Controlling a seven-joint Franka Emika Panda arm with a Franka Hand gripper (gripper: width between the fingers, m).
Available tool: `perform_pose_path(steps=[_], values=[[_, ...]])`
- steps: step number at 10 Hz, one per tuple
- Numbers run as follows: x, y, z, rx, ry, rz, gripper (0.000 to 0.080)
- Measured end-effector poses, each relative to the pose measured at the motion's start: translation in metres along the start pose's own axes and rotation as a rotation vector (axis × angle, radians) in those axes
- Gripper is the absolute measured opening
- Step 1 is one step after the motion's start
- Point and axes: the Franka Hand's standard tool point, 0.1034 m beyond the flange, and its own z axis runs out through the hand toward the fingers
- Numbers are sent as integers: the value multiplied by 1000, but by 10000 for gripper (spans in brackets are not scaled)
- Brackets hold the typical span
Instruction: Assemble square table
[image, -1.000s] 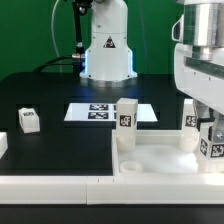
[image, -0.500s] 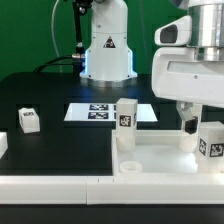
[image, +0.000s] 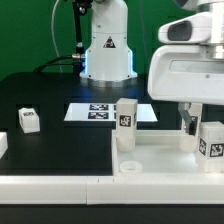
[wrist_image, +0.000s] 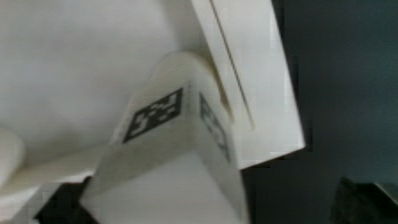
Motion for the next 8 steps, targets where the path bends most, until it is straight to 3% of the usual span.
perform_pose_path(steps=[1,3,4,5,6,7,8], values=[[0,1,-3,3,1,-120,649],[0,1,-1,2,-1,-112,649],[0,1,-1,2,-1,-95,558],[0,1,-1,4,-2,-35,389],[2,4,-2,1,1,42,389],[3,7,-2,-2,3,75,289],[4,9,-2,-6,3,172,289]])
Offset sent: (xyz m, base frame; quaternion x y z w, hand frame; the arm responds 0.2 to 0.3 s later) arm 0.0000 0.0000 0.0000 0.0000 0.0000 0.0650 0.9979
